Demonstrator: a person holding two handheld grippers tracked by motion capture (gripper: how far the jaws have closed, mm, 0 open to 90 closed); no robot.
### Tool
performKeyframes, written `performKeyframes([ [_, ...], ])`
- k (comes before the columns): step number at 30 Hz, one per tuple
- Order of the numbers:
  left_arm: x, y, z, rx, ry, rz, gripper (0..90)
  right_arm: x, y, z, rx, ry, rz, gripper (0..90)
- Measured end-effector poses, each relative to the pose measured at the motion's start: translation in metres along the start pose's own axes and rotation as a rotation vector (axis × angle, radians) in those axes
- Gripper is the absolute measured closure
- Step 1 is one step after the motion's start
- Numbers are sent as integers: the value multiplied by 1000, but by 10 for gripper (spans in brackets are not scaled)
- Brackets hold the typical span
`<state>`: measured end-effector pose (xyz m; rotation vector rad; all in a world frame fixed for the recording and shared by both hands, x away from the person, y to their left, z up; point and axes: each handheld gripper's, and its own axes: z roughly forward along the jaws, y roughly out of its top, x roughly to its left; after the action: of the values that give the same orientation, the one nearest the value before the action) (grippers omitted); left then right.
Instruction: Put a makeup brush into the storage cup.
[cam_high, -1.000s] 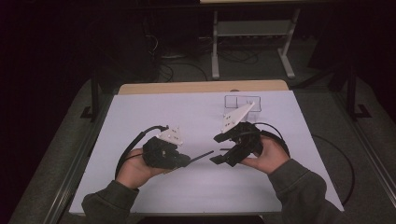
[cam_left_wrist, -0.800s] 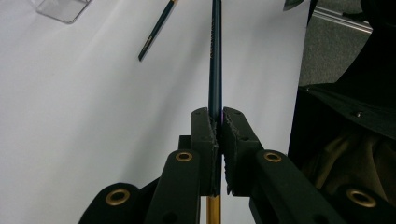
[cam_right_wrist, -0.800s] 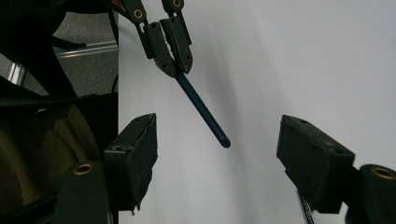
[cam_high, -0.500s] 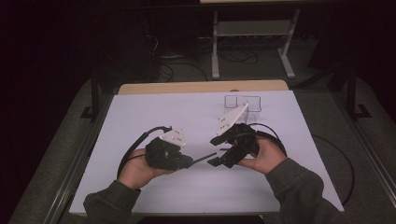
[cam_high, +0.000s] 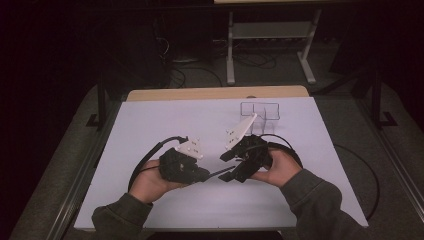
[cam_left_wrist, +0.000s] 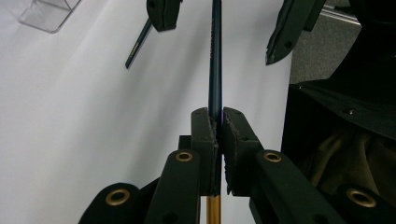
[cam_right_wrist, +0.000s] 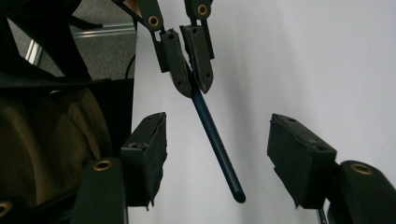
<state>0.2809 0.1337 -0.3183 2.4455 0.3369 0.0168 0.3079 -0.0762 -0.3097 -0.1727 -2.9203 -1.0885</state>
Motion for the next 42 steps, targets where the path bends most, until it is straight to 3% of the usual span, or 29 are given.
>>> performKeyframes([
  [17, -3, 4, 6, 4, -13, 17, 837, 3, 2, 8, 44, 47, -36, 483],
  [28, -6, 6, 9, 6, -25, 38, 837, 5, 1, 12, 78, 70, -71, 640],
  [42, -8, 7, 13, 7, -44, 55, 837, 6, -1, 16, 107, 115, -85, 759],
])
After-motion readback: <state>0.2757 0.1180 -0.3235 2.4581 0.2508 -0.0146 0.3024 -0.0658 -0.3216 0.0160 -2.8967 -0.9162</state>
